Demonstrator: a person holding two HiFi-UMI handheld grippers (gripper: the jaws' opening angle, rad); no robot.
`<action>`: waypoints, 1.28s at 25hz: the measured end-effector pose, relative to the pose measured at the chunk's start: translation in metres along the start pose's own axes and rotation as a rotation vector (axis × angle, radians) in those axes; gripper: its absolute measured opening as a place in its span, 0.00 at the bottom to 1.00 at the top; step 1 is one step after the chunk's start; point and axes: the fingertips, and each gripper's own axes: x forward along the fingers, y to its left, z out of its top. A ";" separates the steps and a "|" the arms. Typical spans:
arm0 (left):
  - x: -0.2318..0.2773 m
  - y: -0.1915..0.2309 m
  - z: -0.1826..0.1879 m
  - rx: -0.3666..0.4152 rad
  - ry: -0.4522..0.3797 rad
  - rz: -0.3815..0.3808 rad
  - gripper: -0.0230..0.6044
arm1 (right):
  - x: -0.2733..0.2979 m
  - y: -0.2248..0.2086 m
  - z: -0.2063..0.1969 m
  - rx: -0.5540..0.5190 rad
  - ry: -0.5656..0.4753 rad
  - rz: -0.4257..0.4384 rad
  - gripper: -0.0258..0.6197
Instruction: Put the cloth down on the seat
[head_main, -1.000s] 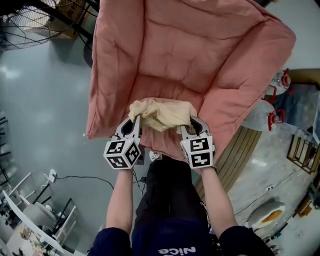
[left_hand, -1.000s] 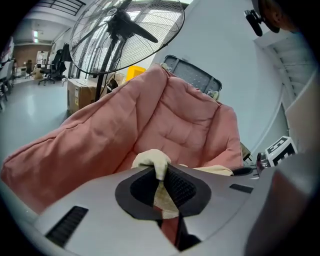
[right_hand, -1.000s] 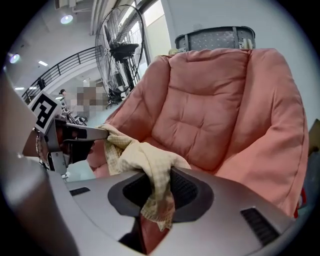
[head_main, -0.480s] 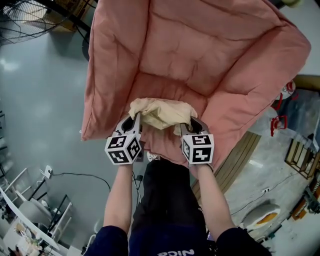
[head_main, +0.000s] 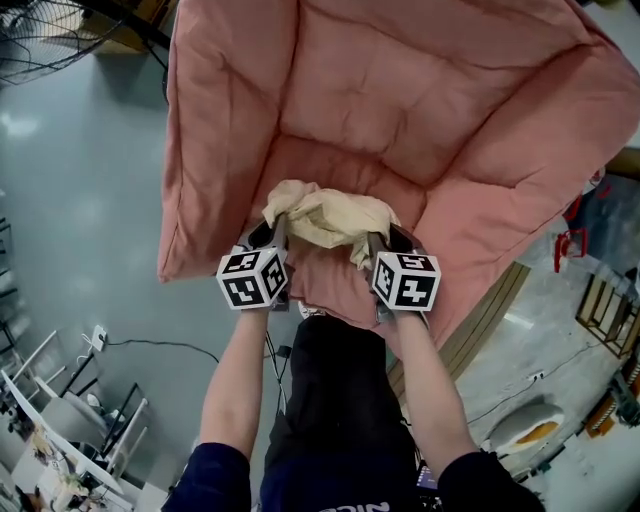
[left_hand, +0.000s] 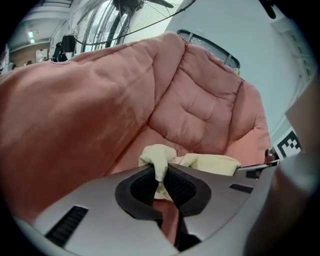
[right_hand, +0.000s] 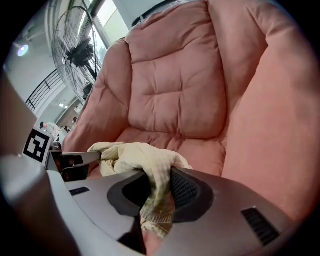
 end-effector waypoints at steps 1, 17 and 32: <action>0.004 0.003 -0.003 0.004 0.010 0.009 0.11 | 0.004 -0.001 0.000 0.009 0.002 -0.004 0.22; -0.002 0.009 -0.017 -0.093 0.085 0.013 0.41 | -0.013 0.007 0.007 0.024 -0.053 -0.005 0.38; -0.162 -0.086 0.039 -0.059 -0.070 -0.114 0.48 | -0.185 0.066 0.039 0.010 -0.191 0.067 0.38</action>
